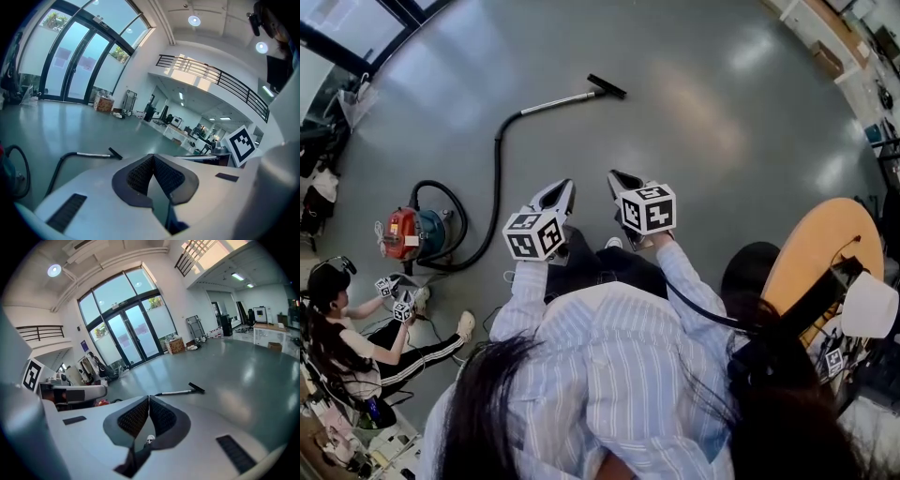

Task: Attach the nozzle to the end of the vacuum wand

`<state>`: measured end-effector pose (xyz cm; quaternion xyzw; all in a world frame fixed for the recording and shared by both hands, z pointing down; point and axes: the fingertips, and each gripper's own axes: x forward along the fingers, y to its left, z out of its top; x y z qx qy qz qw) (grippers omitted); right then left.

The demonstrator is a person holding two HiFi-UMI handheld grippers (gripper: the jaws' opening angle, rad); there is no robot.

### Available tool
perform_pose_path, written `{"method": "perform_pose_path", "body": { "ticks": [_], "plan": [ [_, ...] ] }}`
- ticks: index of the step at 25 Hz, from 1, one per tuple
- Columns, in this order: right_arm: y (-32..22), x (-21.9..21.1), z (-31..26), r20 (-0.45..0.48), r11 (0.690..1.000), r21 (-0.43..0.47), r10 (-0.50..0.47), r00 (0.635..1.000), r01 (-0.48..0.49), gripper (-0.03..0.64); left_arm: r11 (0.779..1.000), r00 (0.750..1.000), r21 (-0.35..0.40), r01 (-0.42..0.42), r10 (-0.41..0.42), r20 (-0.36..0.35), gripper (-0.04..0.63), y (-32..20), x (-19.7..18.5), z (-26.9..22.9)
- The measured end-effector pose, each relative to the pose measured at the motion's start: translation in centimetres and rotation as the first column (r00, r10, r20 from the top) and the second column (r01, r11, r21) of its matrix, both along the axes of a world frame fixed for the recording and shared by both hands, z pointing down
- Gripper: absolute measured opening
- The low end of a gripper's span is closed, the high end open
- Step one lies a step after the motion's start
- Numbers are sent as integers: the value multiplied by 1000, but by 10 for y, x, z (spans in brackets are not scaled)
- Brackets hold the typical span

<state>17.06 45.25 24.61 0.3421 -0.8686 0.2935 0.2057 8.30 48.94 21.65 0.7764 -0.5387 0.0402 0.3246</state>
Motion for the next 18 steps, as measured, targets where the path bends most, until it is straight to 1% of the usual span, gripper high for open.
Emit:
{"method": "perform_pose_path", "body": {
  "ticks": [6, 18],
  "plan": [
    [-4, 11, -3, 16, 999, 3, 34, 999, -34, 12, 999, 1000, 15, -28, 28, 3, 6, -5, 10, -7],
    [-6, 24, -3, 10, 999, 21, 33, 999, -34, 12, 999, 999, 19, -43, 43, 17, 6, -9, 19, -4]
  ]
}}
